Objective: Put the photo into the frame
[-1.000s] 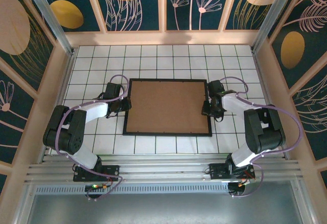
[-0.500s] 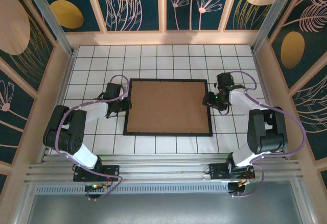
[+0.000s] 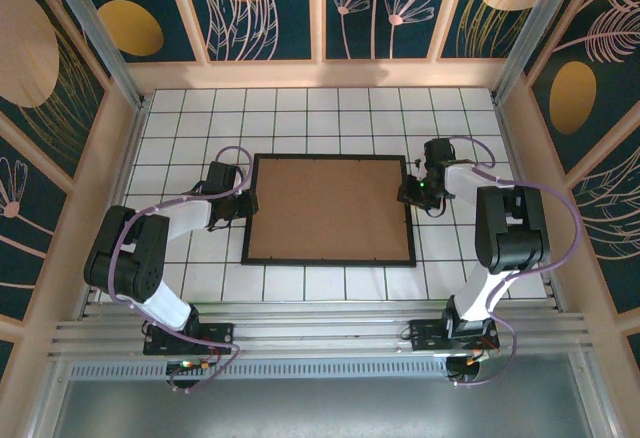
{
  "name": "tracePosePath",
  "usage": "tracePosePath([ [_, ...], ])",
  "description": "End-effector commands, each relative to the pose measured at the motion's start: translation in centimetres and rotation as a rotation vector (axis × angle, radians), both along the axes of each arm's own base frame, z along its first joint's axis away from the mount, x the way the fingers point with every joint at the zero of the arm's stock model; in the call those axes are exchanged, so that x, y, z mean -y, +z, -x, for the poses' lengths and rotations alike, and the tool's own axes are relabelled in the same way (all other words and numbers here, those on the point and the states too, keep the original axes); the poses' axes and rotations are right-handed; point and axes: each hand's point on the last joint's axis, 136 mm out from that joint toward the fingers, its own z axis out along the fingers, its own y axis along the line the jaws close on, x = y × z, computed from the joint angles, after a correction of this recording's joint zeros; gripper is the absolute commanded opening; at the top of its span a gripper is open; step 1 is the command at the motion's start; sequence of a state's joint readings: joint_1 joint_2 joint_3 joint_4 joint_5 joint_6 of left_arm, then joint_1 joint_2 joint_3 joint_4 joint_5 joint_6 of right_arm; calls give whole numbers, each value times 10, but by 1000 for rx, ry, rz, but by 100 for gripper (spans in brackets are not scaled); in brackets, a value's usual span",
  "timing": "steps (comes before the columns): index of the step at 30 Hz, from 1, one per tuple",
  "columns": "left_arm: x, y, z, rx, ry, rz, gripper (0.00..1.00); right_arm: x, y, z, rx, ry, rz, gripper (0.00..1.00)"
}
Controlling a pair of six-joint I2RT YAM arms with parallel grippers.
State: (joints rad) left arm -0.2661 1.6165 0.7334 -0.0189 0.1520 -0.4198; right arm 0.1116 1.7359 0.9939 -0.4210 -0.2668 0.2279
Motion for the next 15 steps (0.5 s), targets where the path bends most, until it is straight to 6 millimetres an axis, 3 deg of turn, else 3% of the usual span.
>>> tracePosePath([
  [1, 9, 1, 10, -23, -44, 22, 24, 5, -1, -7, 21, 7, 26, 30],
  [6, 9, 2, 9, -20, -40, 23, 26, 7, -7, -3, 10, 5, 34, 21],
  [15, 1, 24, -4, 55, 13, 3, 45, 8, -7, -4, 11, 5, 46, 19],
])
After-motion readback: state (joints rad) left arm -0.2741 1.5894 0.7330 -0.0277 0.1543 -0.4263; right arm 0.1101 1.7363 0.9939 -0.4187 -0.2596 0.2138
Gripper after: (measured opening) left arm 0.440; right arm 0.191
